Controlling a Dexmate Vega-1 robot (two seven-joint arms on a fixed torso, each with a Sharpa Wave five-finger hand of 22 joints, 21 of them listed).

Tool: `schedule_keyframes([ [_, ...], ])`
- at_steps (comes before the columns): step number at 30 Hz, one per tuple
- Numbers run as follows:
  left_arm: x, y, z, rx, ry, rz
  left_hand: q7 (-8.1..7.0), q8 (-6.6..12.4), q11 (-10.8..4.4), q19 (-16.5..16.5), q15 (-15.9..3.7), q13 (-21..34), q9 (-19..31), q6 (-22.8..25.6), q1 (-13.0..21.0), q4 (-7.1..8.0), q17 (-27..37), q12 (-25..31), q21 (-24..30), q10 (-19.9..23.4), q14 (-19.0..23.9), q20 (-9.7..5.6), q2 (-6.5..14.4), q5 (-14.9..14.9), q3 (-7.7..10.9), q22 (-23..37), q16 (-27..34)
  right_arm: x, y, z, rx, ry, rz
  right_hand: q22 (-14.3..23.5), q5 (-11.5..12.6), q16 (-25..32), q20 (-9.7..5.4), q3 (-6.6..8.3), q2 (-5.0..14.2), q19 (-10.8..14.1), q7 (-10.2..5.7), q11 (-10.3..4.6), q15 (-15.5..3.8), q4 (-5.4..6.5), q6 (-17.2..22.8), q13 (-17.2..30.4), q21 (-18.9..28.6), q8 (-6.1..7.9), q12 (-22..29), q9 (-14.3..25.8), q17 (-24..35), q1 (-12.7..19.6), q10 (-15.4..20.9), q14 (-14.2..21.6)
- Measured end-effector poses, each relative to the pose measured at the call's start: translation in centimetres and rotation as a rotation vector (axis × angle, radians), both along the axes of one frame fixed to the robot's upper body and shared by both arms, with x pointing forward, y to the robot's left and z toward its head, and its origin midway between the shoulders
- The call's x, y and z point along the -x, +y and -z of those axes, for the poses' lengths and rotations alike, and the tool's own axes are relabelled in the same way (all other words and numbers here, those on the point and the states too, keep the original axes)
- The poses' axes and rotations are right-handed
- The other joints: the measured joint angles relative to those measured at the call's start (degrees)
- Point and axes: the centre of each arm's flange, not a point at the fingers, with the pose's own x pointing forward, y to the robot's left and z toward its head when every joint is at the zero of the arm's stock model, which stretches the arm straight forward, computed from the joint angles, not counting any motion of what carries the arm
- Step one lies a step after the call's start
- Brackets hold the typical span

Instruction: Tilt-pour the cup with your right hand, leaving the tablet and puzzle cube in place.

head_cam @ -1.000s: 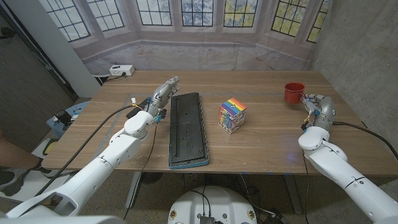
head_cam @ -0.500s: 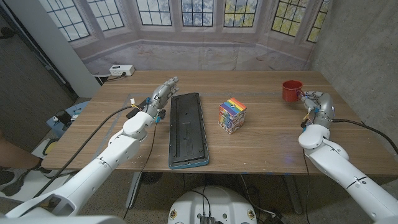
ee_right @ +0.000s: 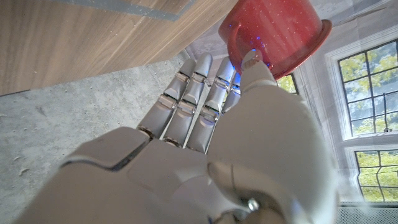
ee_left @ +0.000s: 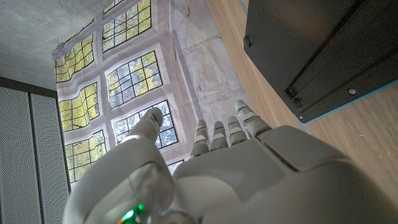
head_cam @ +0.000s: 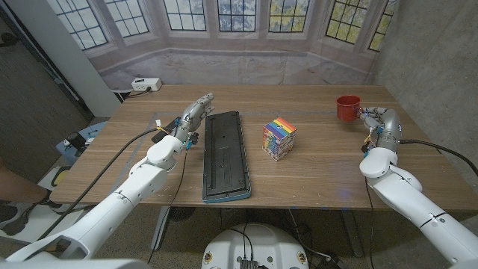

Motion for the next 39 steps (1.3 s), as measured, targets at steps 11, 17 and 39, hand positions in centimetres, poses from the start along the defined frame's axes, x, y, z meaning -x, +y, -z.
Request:
schedule_keyframes([
  [11,0.1,0.1,0.0,-0.001,0.000,0.004,0.00,0.00,0.00,0.0,0.00,0.0,0.0,0.0,0.2,0.00,0.0,0.0,0.0,0.0,0.0,0.00,0.2,0.0,0.00,0.0,0.0,0.6,0.5,-0.8,0.041,0.023,-0.008,0.0,0.0,0.0,0.00,0.00,0.03,0.0,0.06,0.03,0.00,0.00,-0.1,-0.1,0.0,-0.17,0.0,0.0,-0.1,0.2,0.0,0.0],
  [17,0.0,0.1,0.1,0.000,-0.001,0.005,0.00,0.00,0.00,0.0,0.00,0.0,0.0,0.0,0.2,0.24,0.0,0.0,0.0,0.0,0.0,0.00,0.2,0.0,-0.23,0.0,0.0,0.9,0.7,-1.2,0.071,0.041,-0.005,0.0,0.0,-0.2,0.01,0.00,0.18,0.0,0.10,0.05,0.01,0.00,-0.1,-0.1,0.0,-0.18,0.0,0.1,-0.1,0.3,-0.1,0.0],
  [39,0.0,0.2,1.0,0.017,0.003,0.004,0.00,0.00,0.00,0.0,0.00,0.0,0.0,0.0,0.2,0.23,0.0,0.0,0.0,0.0,0.0,0.00,0.2,0.0,-0.23,0.0,0.0,2.2,1.4,-2.7,0.200,0.124,0.032,0.0,0.0,-0.2,0.01,-0.33,0.28,0.0,0.45,0.06,0.19,-0.01,0.2,0.0,0.0,-0.06,-0.4,0.0,0.0,0.5,-0.1,0.2],
])
